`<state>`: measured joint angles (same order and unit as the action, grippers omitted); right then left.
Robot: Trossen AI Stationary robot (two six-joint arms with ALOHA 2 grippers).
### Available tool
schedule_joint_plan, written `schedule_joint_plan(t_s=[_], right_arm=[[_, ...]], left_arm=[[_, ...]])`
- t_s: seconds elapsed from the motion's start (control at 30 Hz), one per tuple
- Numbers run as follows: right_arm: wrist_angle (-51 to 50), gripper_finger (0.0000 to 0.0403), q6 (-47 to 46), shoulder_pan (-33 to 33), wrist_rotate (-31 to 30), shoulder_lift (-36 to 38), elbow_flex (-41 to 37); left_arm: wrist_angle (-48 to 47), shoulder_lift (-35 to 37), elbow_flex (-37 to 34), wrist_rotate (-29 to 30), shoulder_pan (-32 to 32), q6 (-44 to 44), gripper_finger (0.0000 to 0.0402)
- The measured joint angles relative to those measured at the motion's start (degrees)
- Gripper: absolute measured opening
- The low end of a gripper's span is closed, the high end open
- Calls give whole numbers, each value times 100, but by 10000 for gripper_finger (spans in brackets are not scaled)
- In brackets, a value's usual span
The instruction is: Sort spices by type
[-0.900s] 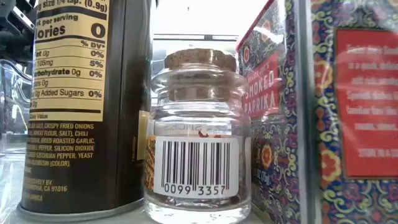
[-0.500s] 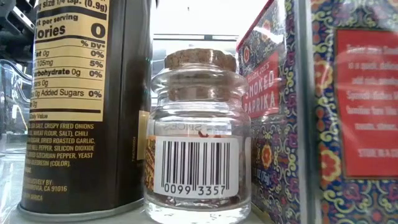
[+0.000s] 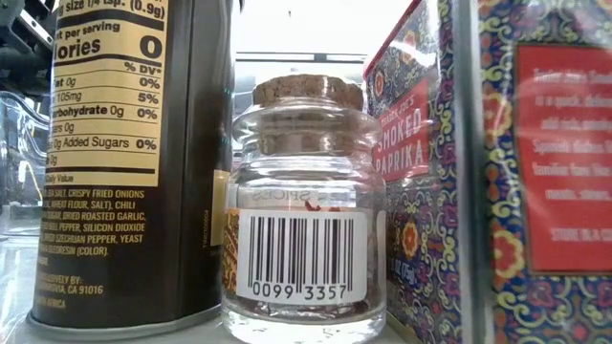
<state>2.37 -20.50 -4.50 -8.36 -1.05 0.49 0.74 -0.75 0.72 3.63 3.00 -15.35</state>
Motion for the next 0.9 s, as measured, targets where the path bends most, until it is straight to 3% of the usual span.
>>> schedule_joint_plan(t_s=[0.9], right_arm=[[-2,1,0,-1,0,1,-2]], left_arm=[[-1,1,-1,0,-1,0,0]])
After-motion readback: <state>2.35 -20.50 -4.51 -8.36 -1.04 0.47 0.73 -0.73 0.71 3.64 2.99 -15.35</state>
